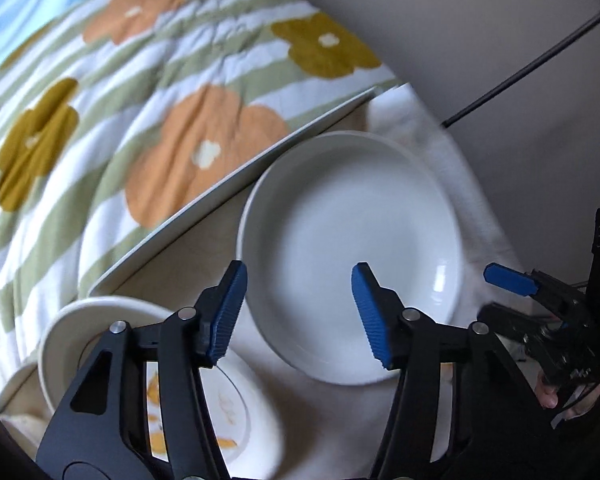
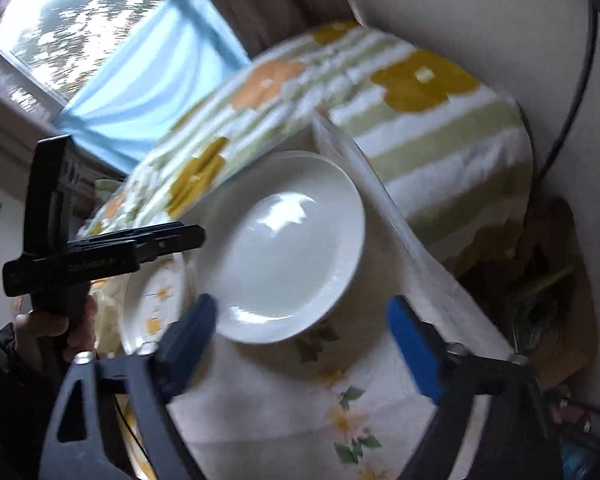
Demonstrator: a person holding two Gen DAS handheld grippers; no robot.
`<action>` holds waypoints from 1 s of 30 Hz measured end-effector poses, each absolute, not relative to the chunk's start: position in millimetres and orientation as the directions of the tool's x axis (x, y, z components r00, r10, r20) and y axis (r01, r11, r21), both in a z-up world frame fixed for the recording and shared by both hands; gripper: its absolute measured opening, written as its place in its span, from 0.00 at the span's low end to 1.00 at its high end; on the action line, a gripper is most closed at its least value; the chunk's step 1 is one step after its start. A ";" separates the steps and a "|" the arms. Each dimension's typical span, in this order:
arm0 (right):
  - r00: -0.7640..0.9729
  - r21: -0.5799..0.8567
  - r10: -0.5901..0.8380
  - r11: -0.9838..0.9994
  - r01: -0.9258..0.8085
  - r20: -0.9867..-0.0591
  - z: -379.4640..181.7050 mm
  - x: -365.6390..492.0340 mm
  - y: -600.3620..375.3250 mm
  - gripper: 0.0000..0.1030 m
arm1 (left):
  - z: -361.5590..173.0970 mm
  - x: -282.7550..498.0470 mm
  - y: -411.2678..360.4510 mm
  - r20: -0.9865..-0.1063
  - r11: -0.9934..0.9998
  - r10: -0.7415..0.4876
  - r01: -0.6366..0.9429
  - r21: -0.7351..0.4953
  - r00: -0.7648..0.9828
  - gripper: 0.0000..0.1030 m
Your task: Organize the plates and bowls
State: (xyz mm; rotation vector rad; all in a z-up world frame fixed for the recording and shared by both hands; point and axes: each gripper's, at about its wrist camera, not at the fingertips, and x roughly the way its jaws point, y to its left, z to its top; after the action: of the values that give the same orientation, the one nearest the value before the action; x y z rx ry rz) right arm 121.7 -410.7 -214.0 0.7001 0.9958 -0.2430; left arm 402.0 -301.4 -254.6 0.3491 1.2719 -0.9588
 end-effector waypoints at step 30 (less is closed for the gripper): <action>0.479 0.360 0.048 0.726 0.586 -0.876 -249.9 146.1 -414.0 0.16 | -281.3 419.8 -309.4 -0.924 0.567 -0.383 0.789 -0.235 0.000 0.16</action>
State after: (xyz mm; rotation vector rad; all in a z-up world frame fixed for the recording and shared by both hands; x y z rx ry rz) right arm 146.1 -414.0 -249.9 0.7077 1.0348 -0.3634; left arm 419.8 -309.4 -281.3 0.4050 1.2609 -0.9609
